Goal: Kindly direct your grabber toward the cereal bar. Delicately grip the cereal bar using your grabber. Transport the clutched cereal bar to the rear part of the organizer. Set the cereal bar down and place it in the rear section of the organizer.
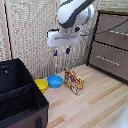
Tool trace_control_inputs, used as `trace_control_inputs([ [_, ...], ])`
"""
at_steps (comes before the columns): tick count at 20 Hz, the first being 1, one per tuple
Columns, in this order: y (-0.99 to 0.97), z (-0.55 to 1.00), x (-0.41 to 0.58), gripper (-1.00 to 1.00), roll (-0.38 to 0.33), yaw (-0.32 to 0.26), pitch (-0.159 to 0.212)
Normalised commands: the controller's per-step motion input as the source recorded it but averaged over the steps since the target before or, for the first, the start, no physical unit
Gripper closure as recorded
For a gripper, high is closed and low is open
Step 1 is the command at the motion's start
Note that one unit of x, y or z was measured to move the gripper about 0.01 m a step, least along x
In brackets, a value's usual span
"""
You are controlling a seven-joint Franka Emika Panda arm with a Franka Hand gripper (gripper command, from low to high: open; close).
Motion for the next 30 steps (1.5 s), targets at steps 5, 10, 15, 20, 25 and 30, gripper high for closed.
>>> trace_control_inputs([
  [5, -0.79, -0.31, -0.111, -1.00, 0.099, -0.069, -0.058],
  [10, -0.71, -0.31, -0.133, -1.00, 0.100, -0.055, -0.022],
  [15, -0.30, -0.31, -0.062, -1.00, 0.023, -0.011, 0.002],
  [20, -0.14, -0.43, -0.018, -1.00, -0.001, -0.002, 0.036],
  [25, -0.10, -0.49, -0.021, -1.00, 0.000, 0.000, 0.067],
  [30, -0.02, -0.48, -0.055, -1.00, -0.014, 0.000, 0.078],
])
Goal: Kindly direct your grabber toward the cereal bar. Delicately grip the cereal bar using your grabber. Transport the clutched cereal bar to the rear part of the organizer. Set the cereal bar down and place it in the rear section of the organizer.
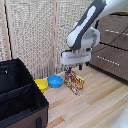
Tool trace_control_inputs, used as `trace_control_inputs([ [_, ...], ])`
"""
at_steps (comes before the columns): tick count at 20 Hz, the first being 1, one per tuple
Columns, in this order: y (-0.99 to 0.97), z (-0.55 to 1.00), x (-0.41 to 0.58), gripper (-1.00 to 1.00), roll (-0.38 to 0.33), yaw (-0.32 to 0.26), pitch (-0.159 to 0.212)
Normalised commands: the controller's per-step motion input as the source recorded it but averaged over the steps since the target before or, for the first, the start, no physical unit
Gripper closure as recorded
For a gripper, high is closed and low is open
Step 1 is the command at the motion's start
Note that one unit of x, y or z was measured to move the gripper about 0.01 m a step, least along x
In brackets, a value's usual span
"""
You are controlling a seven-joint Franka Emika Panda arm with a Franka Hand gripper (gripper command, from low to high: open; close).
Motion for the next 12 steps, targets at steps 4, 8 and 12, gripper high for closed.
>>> trace_control_inputs([
  [4, 0.01, -0.44, -0.055, -1.00, -0.037, 0.000, 0.078],
  [8, 0.00, -0.32, -0.148, -1.00, -0.009, 0.000, 0.055],
  [12, 0.00, -0.20, -0.086, 1.00, -0.013, 0.000, 0.054],
])
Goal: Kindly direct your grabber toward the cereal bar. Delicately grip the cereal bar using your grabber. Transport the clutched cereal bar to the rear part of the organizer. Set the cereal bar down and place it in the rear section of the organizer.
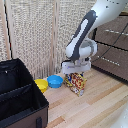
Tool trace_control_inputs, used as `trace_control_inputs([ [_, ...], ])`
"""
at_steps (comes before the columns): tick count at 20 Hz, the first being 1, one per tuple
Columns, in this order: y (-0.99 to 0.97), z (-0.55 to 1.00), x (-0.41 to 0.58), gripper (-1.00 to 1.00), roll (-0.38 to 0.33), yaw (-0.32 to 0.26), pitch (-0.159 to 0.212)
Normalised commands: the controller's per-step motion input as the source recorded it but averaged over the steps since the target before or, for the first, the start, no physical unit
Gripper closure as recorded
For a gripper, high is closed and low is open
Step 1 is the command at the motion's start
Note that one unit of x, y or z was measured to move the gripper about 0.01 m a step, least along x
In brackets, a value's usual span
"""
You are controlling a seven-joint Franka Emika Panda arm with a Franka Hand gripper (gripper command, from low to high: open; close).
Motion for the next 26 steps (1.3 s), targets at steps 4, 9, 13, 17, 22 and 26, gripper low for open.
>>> trace_control_inputs([
  [4, 0.02, -0.06, -0.104, 1.00, -0.014, -0.017, 0.003],
  [9, 0.08, 0.35, 0.000, 1.00, -0.028, -0.067, -0.003],
  [13, 0.04, 0.42, 0.000, 1.00, 0.000, -0.012, 0.000],
  [17, 0.03, 0.23, 0.000, 1.00, 0.000, 0.004, 0.000],
  [22, 0.00, 0.16, 0.000, 1.00, 0.003, 0.063, 0.029],
  [26, -0.01, 0.32, 0.028, 1.00, 0.026, 0.051, 0.058],
])
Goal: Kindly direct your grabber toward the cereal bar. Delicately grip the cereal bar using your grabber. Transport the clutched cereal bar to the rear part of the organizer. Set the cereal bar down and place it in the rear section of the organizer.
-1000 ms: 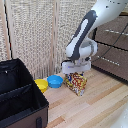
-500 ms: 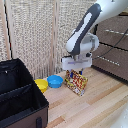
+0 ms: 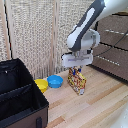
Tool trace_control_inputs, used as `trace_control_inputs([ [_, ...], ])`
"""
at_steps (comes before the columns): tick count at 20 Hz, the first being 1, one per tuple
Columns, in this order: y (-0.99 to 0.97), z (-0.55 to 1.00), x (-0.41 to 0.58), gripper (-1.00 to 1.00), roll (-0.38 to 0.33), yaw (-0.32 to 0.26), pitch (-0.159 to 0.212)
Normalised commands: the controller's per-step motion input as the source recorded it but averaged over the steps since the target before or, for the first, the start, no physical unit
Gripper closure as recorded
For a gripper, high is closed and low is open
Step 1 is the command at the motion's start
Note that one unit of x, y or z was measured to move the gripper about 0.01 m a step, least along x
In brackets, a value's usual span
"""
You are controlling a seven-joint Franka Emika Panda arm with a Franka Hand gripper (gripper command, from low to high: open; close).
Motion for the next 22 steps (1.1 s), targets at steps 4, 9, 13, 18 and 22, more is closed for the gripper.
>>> trace_control_inputs([
  [4, -0.18, 0.84, 0.208, 1.00, 0.076, 0.012, 0.092],
  [9, -0.19, 0.91, 0.349, 1.00, 0.069, 0.029, 0.077],
  [13, -0.04, 0.86, 0.491, 1.00, 0.079, 0.029, 0.096],
  [18, 0.13, 0.80, 0.445, 1.00, 0.052, -0.043, 0.121],
  [22, 0.28, 0.75, 0.197, 1.00, 0.049, -0.174, 0.044],
])
